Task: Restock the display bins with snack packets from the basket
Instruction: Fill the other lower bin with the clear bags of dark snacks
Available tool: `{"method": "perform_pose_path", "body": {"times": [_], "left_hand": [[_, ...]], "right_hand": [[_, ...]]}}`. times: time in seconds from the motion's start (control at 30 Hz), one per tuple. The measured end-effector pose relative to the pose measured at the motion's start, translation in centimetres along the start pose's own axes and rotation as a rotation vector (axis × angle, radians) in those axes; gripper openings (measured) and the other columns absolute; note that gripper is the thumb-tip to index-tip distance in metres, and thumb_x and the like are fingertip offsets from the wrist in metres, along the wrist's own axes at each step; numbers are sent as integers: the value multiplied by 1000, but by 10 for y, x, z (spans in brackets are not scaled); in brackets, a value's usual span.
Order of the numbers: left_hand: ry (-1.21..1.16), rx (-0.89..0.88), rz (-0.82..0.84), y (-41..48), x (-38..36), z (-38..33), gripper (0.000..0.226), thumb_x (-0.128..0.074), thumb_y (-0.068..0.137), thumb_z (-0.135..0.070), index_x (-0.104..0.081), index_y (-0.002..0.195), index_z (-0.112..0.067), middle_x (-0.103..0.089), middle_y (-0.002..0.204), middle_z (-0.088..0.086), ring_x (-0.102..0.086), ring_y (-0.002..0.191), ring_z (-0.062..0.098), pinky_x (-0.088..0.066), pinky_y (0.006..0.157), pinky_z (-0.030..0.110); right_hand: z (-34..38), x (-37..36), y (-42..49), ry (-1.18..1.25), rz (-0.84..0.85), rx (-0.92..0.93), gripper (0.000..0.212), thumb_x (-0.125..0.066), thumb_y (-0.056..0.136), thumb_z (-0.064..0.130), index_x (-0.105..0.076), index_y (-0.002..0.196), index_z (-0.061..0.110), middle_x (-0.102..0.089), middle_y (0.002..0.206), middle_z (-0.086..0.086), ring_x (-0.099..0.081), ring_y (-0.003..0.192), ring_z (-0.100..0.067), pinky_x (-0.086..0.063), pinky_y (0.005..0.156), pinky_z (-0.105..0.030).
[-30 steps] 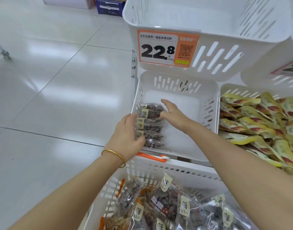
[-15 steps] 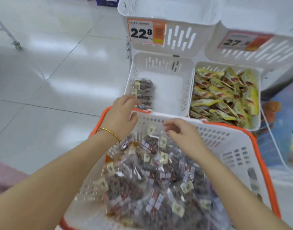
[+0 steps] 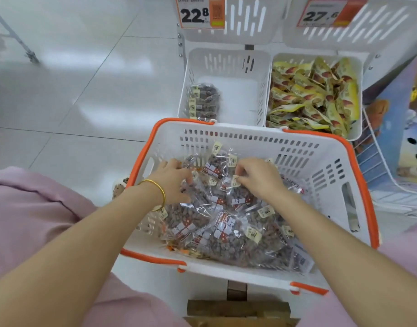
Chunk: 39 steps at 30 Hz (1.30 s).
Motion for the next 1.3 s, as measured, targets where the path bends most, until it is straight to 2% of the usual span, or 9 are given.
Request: {"method": "perform_pose_path", "body": {"times": [0.1,0.23,0.37,0.53,0.63,0.77,1.03,1.17,1.3], "left_hand": [[132,10,32,-3,-7,3,43,-68,80,-39,-53,118,-26,-37,123,4,-32,119,25,-42,94,36],[109,8,51,-1,-10,4,31,-68,80,-35,-56,105,-21,-42,114,2,-36,112,22,-40,82,30],[-193,-64,38,0,11,-5,12,-66,85,-26,-58,83,-17,-57,86,-2,-54,87,19,-43,68,21],[-524,-45,-129,-5,68,-6,10,-61,89,-22,-59,80,-17,-60,87,-1,-59,75,17,-45,56,18],[-704,-21,-167,-9,95,-5,10,-60,90,-21,-60,84,-12,-62,84,0,-59,60,15,-49,47,21],[-669,-105,-238,-17,131,-21,16,-59,91,-24,-63,92,-8,-57,80,-11,-56,61,10,-49,52,21],[-750,-100,-286,-7,137,-31,19,-59,91,-29,-61,86,-10,-60,75,-1,-58,58,16,-52,62,25],[-736,-103,-188,1,123,-40,34,-63,85,-45,-62,83,-11,-70,86,9,-64,69,25,-56,79,43],[-672,-39,-57,6,112,-42,47,-60,77,-62,-63,89,-16,-71,96,4,-66,85,21,-44,93,40]], "right_hand": [[-1,18,-1,34,-6,13,7,-60,90,29,-59,93,22,-65,96,7,-59,95,-18,-41,93,-42],[9,43,-9,282,-24,87,11,-60,90,22,-52,92,15,-60,87,3,-57,84,-20,-47,80,-39],[9,61,-17,445,-40,77,7,-62,90,19,-56,93,16,-59,88,6,-58,85,-17,-47,76,-31],[-2,81,-27,690,-52,-2,12,-62,90,13,-64,101,11,-66,86,5,-61,71,3,-45,63,-8],[-3,91,-32,817,-52,-24,14,-63,89,12,-66,102,7,-68,74,7,-61,60,3,-44,58,-8],[8,101,-34,952,-39,-8,6,-61,89,9,-64,94,8,-67,62,9,-58,53,0,-42,51,-9],[8,109,-33,995,-75,-53,3,-63,87,10,-62,86,12,-63,69,1,-55,53,-1,-38,46,-10],[19,99,-29,909,25,-2,5,-64,87,16,-61,87,14,-57,71,3,-47,62,-9,-37,53,-15],[21,78,-29,947,131,-35,7,-58,92,18,-55,86,15,-52,72,-3,-40,65,-19,-29,49,-19]]}}
Point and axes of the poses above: each hand's wrist, its own y-axis towards the middle knuckle, its own x-axis out of the back of the hand, z = x × y, the point moved 10 cm from there along y, towards the middle knuckle
